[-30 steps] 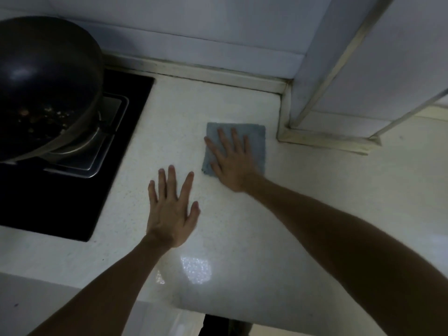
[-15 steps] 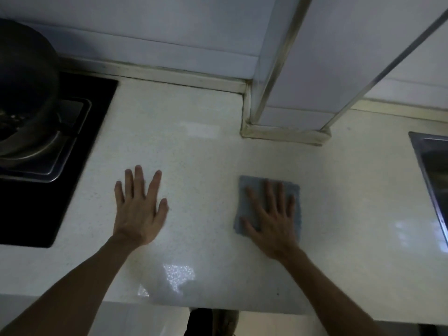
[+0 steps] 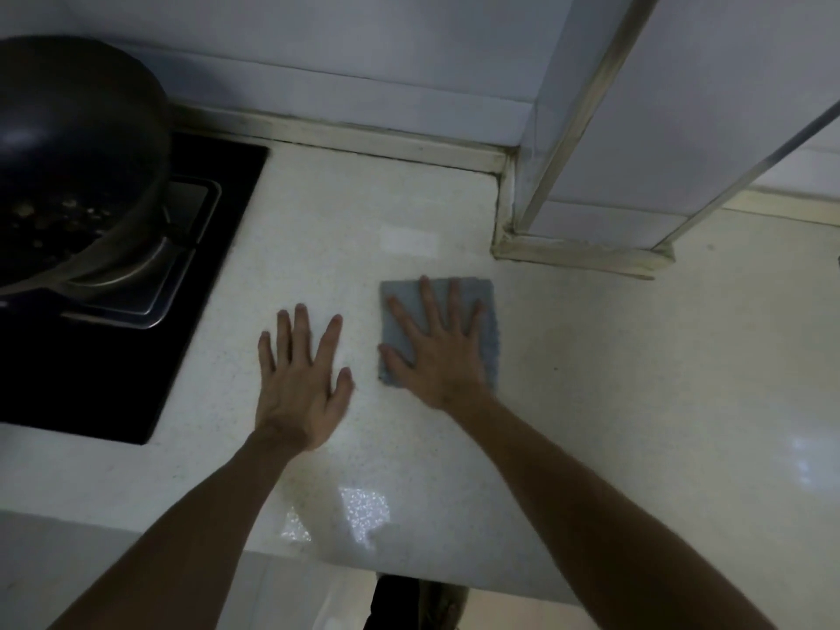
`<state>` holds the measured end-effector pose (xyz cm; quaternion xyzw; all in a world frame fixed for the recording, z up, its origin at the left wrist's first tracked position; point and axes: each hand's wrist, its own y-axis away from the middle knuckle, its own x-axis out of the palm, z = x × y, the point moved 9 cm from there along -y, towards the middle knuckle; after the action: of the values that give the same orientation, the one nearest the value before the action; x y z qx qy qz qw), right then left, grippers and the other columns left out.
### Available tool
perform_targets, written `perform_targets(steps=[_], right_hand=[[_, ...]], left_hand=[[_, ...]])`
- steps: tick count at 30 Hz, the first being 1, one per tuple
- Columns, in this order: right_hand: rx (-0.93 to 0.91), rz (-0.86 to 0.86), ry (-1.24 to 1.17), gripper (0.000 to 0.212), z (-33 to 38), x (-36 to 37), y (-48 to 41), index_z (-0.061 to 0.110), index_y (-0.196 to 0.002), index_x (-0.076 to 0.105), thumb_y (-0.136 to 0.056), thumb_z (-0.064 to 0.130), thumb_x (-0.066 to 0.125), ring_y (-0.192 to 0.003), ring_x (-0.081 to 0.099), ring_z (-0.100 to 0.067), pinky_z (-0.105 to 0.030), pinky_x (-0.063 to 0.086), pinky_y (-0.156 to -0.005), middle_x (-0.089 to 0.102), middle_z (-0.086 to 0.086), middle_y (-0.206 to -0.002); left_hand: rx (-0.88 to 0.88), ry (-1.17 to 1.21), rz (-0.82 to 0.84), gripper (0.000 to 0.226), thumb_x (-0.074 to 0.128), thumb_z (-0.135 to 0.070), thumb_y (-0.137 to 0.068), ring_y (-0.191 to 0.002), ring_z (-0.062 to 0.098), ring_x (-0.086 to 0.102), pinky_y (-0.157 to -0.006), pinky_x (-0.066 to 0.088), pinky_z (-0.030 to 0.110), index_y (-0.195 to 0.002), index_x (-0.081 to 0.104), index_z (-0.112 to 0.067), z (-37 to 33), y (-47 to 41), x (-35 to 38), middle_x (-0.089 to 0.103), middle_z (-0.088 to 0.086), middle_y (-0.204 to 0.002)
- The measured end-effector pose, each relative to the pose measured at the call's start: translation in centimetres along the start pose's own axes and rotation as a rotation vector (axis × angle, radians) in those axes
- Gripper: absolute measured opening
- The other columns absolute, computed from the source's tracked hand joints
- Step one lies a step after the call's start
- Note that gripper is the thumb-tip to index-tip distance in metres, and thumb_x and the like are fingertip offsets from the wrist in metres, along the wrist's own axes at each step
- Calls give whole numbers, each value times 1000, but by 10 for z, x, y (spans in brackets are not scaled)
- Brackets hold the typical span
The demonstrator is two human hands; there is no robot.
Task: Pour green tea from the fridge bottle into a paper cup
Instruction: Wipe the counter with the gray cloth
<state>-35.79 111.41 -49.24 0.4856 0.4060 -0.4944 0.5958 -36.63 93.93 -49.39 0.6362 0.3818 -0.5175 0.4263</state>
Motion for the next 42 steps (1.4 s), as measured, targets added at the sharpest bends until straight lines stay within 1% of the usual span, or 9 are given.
perform_targets(steps=[5, 10, 15, 19, 22, 27, 34, 39, 42], right_hand=[[-47, -28, 0, 77, 38, 15, 51, 36, -155, 3, -90, 72, 26, -147, -15, -40, -67, -6, -113, -9, -9, -163], [-7, -55, 16, 74, 5, 18, 127, 37, -154, 15, -90, 71, 31, -148, 0, -40, -67, 8, -114, 7, -6, -164], [181, -14, -38, 78, -107, 10, 165, 37, -155, 2, -89, 75, 18, -148, -15, -34, -68, 2, -114, -10, -4, -163], [309, -12, -92, 85, -157, -7, 131, 42, -151, -15, -79, 85, 1, -143, -32, -29, -66, -12, -112, -27, 1, -159], [254, -20, -73, 87, -141, -11, 80, 42, -149, -20, -76, 85, -2, -141, -35, -32, -66, -16, -111, -30, -1, -158], [156, -6, -24, 83, -75, -3, 26, 38, -152, -14, -85, 76, 17, -141, -31, -38, -69, -9, -111, -27, -6, -159], [2, 9, 3, 78, 18, 11, 52, 38, -153, -7, -90, 73, 23, -144, -24, -40, -68, -10, -111, -19, -7, -161], [-5, -65, 4, 76, 2, 16, 113, 36, -154, 17, -88, 72, 35, -148, 1, -41, -68, 3, -111, 6, -8, -163], [72, -74, -1, 74, -42, 15, 145, 37, -154, 16, -90, 71, 33, -148, 0, -40, -69, 6, -112, 6, -5, -164]], left_hand=[[8, -14, -7, 74, 14, -56, -90, -147, 37, -12, -118, 3, 57, -155, 3, -23, -1, -1, 0, -8, 21, -160], [20, -2, -18, 74, 16, -56, -91, -147, 38, -10, -118, 5, 58, -155, 4, -22, -2, -1, -1, -5, 23, -159], [21, 4, -21, 73, 16, -56, -92, -147, 38, -11, -118, 4, 58, -155, 2, -23, -2, 0, -1, -6, 23, -159], [8, -3, -21, 73, 19, -55, -92, -147, 38, -10, -118, 6, 58, -155, 2, -24, -1, -1, 0, -5, 23, -159], [4, -8, -19, 73, 18, -55, -91, -147, 38, -10, -118, 6, 59, -155, 2, -23, -1, -1, 0, -5, 23, -159], [12, -4, -11, 72, 18, -55, -92, -147, 38, -12, -118, 4, 58, -155, 0, -24, -1, -1, 2, -8, 22, -159], [15, 5, -7, 72, 17, -56, -92, -147, 37, -13, -118, 3, 58, -155, -1, -26, -1, -1, 1, -9, 21, -160], [18, 6, -17, 73, 16, -57, -91, -147, 37, -11, -118, 5, 57, -155, 1, -26, -1, -1, 0, -7, 21, -160], [16, 10, -17, 73, 16, -57, -91, -147, 36, -11, -118, 5, 57, -155, 1, -25, -2, -1, 0, -6, 21, -160]])
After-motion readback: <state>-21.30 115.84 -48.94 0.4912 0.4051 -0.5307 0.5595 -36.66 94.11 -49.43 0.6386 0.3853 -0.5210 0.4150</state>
